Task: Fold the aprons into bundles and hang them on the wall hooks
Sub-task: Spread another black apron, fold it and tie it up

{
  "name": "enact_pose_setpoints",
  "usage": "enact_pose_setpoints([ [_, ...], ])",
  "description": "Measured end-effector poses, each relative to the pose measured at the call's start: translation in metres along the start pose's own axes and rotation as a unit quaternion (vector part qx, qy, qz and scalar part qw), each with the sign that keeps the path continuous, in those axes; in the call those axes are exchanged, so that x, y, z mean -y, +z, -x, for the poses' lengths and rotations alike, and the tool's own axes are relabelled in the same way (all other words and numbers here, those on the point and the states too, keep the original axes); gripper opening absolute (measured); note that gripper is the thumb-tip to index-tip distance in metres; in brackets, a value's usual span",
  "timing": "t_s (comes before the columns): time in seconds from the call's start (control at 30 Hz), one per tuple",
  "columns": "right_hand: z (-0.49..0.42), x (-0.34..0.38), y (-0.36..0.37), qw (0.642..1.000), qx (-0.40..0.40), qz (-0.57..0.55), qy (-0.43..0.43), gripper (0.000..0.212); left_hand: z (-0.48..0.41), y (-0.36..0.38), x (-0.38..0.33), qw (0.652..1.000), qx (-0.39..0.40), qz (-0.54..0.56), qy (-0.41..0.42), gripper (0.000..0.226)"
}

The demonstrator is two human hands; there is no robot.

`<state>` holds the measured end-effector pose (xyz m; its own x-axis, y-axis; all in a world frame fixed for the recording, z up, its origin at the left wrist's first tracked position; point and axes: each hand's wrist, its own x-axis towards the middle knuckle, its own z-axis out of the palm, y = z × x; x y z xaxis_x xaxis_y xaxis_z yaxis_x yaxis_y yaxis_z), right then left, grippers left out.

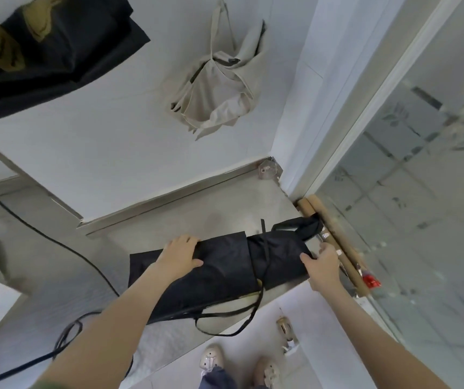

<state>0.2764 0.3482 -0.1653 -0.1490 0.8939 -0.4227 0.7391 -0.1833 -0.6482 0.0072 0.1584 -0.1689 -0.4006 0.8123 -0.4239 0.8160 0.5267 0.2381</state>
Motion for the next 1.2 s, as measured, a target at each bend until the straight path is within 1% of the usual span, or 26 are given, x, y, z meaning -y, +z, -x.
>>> enact_pose_setpoints([
  [0.03,-0.005,0.000,-0.003,0.995,0.041,-0.083,0.046,0.069,-0.005,0.002,-0.002,1.000,0.008,-0.002,-0.015,0.056],
  [0.07,-0.007,0.002,-0.005,0.985,0.069,-0.142,0.072,0.071,-0.008,0.003,-0.003,0.999,0.023,-0.009,-0.022,0.052],
  [0.1,-0.010,0.004,-0.006,0.976,0.091,-0.177,0.085,0.068,-0.011,0.003,-0.002,0.998,0.047,-0.027,-0.017,0.047],
  [0.13,-0.010,0.009,-0.007,0.969,0.111,-0.200,0.095,0.060,-0.013,0.003,0.000,0.996,0.074,-0.048,-0.005,0.042],
  [0.2,-0.010,0.022,-0.008,0.945,0.159,-0.256,0.128,0.036,-0.012,0.002,0.008,0.992,0.109,-0.062,0.019,0.039],
  [0.3,-0.007,0.038,-0.001,0.920,0.241,-0.272,0.150,0.018,-0.003,-0.001,0.028,0.987,0.145,-0.071,0.017,0.040],
  [0.37,-0.008,0.046,0.009,0.912,0.250,-0.288,0.154,0.018,0.004,-0.004,0.043,0.984,0.149,-0.101,0.006,0.040],
  [0.43,-0.008,0.054,0.018,0.892,0.246,-0.353,0.137,0.011,0.011,-0.008,0.056,0.980,0.144,-0.138,-0.007,0.039],
  [0.47,-0.008,0.058,0.019,0.877,0.249,-0.391,0.122,0.007,0.015,-0.010,0.060,0.978,0.140,-0.157,-0.019,0.036],
  [0.53,-0.009,0.061,0.021,0.840,0.260,-0.467,0.091,0.019,0.022,-0.015,0.067,0.973,0.131,-0.184,-0.056,0.029],
  [0.57,-0.009,0.063,0.022,0.815,0.264,-0.510,0.083,0.024,0.025,-0.016,0.072,0.968,0.128,-0.200,-0.074,0.026],
  [0.63,-0.011,0.065,0.017,0.766,0.261,-0.582,0.078,0.023,0.028,-0.019,0.075,0.959,0.126,-0.233,-0.104,0.023],
  [0.67,-0.011,0.065,0.013,0.750,0.257,-0.605,0.076,0.022,0.029,-0.020,0.075,0.955,0.123,-0.243,-0.118,0.023],
  [0.7,-0.011,0.066,0.010,0.744,0.255,-0.614,0.073,0.023,0.028,-0.020,0.074,0.952,0.116,-0.248,-0.132,0.023],
  [0.73,-0.012,0.066,0.007,0.751,0.251,-0.607,0.067,0.024,0.027,-0.020,0.072,0.952,0.106,-0.250,-0.140,0.026],
  [0.77,-0.012,0.066,0.005,0.767,0.253,-0.586,0.062,0.028,0.025,-0.021,0.069,0.954,0.091,-0.248,-0.143,0.028],
  [0.8,-0.012,0.066,0.004,0.799,0.247,-0.544,0.061,0.035,0.024,-0.022,0.065,0.957,0.075,-0.240,-0.144,0.032],
  [0.83,-0.013,0.066,0.005,0.839,0.227,-0.490,0.064,0.044,0.021,-0.024,0.060,0.961,0.059,-0.230,-0.141,0.036],
  [0.9,-0.012,0.066,0.007,0.908,0.136,-0.385,0.091,0.067,0.014,-0.026,0.051,0.969,0.048,-0.206,-0.128,0.043],
  [0.97,-0.010,0.067,0.011,0.953,0.036,-0.286,0.087,0.082,0.008,-0.027,0.044,0.976,0.057,-0.179,-0.111,0.044],
  [1.0,-0.009,0.068,0.013,0.966,0.011,-0.250,0.067,0.086,0.005,-0.028,0.041,0.978,0.061,-0.171,-0.100,0.042],
  [1.03,-0.007,0.068,0.017,0.974,0.003,-0.224,0.042,0.088,0.003,-0.028,0.039,0.981,0.062,-0.165,-0.086,0.040],
  [1.1,-0.002,0.068,0.026,0.990,0.015,-0.131,-0.057,0.084,0.000,-0.029,0.037,0.987,0.055,-0.138,-0.062,0.035],
  [1.13,0.000,0.066,0.032,0.991,0.025,-0.051,-0.123,0.077,0.000,-0.029,0.037,0.990,0.044,-0.119,-0.054,0.033],
  [1.17,0.002,0.065,0.038,0.981,0.038,0.039,-0.189,0.068,0.001,-0.030,0.038,0.994,0.031,-0.094,-0.051,0.031],
  [1.2,0.003,0.066,0.043,0.962,0.053,0.117,-0.239,0.056,0.001,-0.030,0.039,0.997,0.019,-0.063,-0.049,0.028],
])
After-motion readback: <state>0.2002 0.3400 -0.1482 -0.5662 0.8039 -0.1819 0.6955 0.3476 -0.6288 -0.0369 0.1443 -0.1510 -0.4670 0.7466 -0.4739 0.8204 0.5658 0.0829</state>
